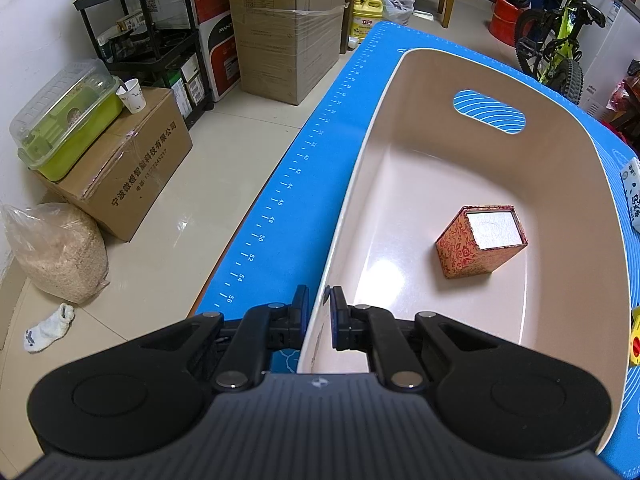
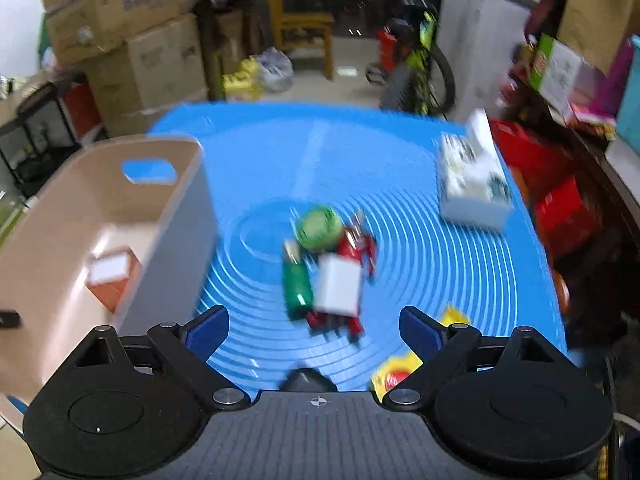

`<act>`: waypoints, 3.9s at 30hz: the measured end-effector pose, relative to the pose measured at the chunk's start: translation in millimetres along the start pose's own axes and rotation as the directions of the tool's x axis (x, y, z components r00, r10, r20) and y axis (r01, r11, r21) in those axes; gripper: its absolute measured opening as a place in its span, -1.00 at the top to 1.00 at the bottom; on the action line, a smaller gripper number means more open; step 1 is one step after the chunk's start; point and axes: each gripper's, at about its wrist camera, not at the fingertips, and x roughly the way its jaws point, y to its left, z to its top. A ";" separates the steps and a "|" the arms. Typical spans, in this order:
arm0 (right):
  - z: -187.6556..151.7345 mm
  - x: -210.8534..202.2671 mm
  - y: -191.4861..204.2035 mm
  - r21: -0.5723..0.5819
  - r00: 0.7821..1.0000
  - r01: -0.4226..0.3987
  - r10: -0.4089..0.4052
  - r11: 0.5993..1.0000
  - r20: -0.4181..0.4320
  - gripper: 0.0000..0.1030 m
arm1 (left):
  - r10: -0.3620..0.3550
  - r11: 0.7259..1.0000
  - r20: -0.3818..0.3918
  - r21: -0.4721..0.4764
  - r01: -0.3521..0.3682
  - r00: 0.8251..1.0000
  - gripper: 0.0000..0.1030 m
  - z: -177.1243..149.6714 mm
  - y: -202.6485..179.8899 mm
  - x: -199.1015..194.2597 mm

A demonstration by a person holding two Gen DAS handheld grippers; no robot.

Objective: Organize rigid objects
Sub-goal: 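Grasp the black earbud case with the right gripper, then carry the earbud case into the bin and open the right gripper, then grasp the yellow toy launcher by its red-dial end with the right gripper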

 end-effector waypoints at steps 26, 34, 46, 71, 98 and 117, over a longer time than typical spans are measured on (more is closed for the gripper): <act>-44.5 62.0 7.7 0.016 0.993 -0.013 0.015 1.000 -0.117 -0.12 | 0.006 1.000 0.000 0.002 -0.006 1.000 0.74 0.4 0.8 -1.5; -42.5 49.9 8.1 -0.004 0.999 0.001 -0.001 1.000 -0.048 -0.12 | 0.006 1.000 0.001 0.003 -0.006 1.000 0.74 0.2 0.7 -1.5; 5.4 -13.0 19.3 0.010 0.983 -0.045 0.042 0.999 0.179 -0.12 | 0.010 1.000 -0.001 0.003 -0.010 1.000 0.74 -0.2 -1.5 -0.9; 42.8 -15.2 167.8 -0.303 0.954 -0.222 0.271 0.927 0.129 -0.12 | 0.014 1.000 -0.002 0.003 -0.014 1.000 0.74 -0.3 -3.7 -1.0; 8.5 49.6 202.7 -0.382 0.951 -0.270 0.183 0.884 -0.248 -0.31 | 0.017 1.000 -0.003 0.006 -0.017 1.000 0.74 0.4 -5.8 0.0; 56.1 -39.6 108.6 -0.200 0.978 -0.169 0.190 0.965 0.091 -0.56 | 0.017 1.000 -0.003 0.005 -0.016 1.000 0.73 0.7 -6.1 -0.4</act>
